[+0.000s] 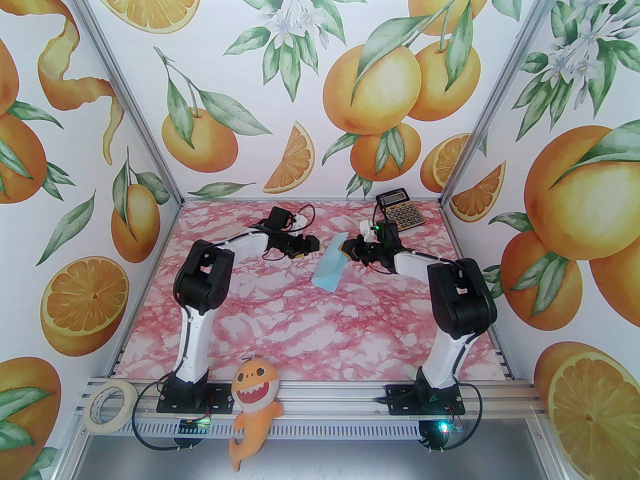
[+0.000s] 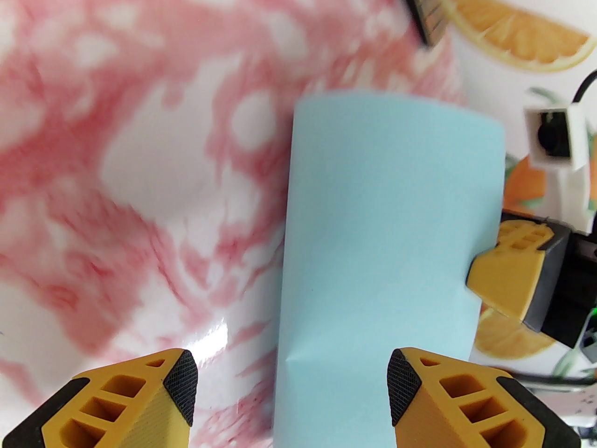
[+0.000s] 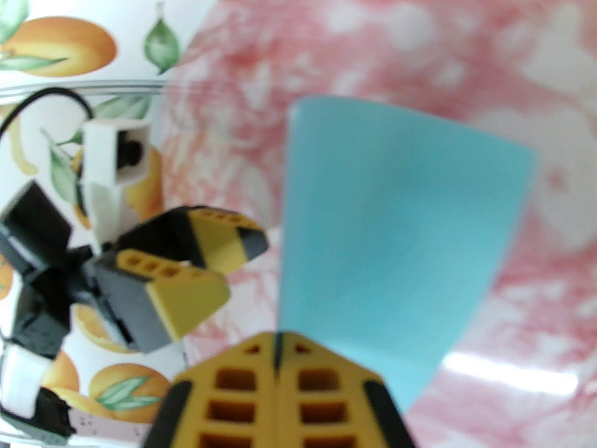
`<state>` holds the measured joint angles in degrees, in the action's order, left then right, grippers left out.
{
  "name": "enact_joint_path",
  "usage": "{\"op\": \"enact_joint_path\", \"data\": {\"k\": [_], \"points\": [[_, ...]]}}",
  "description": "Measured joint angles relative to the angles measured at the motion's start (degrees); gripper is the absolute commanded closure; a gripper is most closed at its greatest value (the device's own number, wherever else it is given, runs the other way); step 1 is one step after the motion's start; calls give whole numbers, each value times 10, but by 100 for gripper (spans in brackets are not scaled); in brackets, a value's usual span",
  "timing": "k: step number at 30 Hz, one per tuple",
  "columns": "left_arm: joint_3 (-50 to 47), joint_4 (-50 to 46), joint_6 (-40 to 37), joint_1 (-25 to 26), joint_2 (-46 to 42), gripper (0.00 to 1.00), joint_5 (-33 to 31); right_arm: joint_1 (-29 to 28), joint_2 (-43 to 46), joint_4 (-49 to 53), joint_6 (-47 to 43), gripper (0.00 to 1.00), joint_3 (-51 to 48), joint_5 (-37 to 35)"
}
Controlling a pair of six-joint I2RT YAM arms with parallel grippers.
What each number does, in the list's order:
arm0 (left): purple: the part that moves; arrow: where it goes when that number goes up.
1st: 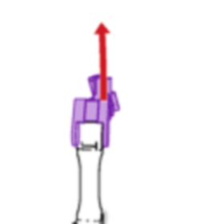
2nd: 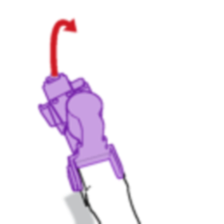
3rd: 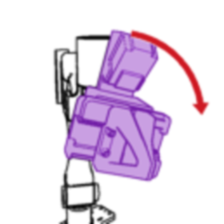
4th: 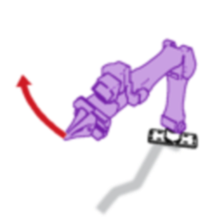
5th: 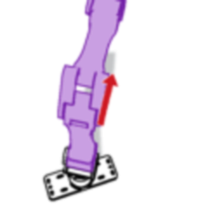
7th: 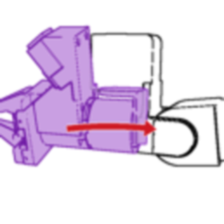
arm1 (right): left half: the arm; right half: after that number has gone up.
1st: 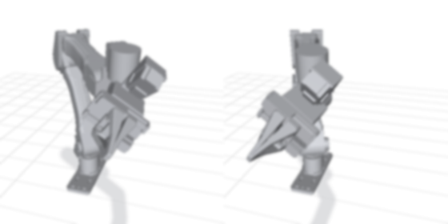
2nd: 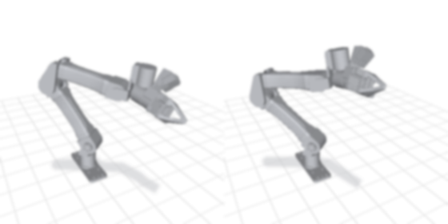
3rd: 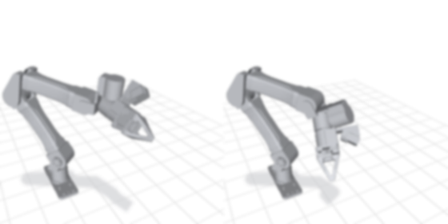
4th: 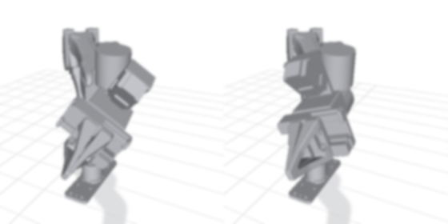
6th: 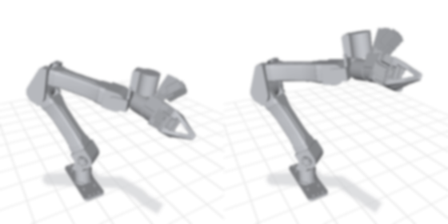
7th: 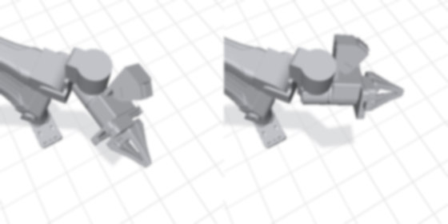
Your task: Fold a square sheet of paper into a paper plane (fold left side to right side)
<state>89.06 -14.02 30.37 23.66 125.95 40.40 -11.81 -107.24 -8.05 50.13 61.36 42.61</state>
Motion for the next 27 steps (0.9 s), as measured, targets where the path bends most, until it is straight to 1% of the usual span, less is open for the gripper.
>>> {"op": "enact_joint_path", "data": {"k": [4, 11, 16, 24, 27], "points": [[-23, 31, 22, 8, 0, 28, 17, -16, -4, -4, 11, 100, 17, 1], [-47, 47, 27, 8, -1, 24, 21, -39, -48, -37, 46, 100, 50, 0], [-66, 45, 22, -17, -16, 21, 8, -51, -84, -54, 69, 100, 77, -7], [-72, -19, -33, -79, -113, 20, -55, -82, -140, -60, 85, 100, 127, -29], [-72, -28, -49, -84, -133, 20, -62, -87, -150, -59, 86, 100, 130, -33]]}}
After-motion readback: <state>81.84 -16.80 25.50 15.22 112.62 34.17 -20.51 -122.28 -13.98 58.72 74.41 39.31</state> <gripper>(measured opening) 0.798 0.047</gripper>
